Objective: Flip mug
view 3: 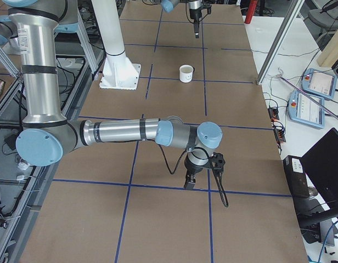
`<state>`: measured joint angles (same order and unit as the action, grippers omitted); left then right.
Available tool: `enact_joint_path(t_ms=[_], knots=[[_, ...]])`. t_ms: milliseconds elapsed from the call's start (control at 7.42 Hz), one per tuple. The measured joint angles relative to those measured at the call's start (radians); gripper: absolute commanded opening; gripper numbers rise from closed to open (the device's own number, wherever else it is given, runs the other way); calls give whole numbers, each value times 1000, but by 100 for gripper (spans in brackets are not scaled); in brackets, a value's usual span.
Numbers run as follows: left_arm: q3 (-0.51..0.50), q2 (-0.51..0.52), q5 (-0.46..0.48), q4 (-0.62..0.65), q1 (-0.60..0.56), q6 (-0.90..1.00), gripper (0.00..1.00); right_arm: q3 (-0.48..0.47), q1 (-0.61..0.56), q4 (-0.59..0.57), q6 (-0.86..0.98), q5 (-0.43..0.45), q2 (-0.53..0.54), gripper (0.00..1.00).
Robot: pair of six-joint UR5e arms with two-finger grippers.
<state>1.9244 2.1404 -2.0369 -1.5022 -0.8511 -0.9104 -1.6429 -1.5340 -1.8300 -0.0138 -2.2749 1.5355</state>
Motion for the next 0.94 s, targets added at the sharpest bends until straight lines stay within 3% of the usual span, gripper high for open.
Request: enact_joint_path(t_ms=[270,539,944], knots=[[22,-218,-95,3,-200,417,100,0,0,0,0,0,0,100],[-54,-404,-128,-3,-426,752,100,0,0,0,0,0,0,100],[-244,-484,-168,-13,-649,1020,100,0,0,0,0,0,0,100]])
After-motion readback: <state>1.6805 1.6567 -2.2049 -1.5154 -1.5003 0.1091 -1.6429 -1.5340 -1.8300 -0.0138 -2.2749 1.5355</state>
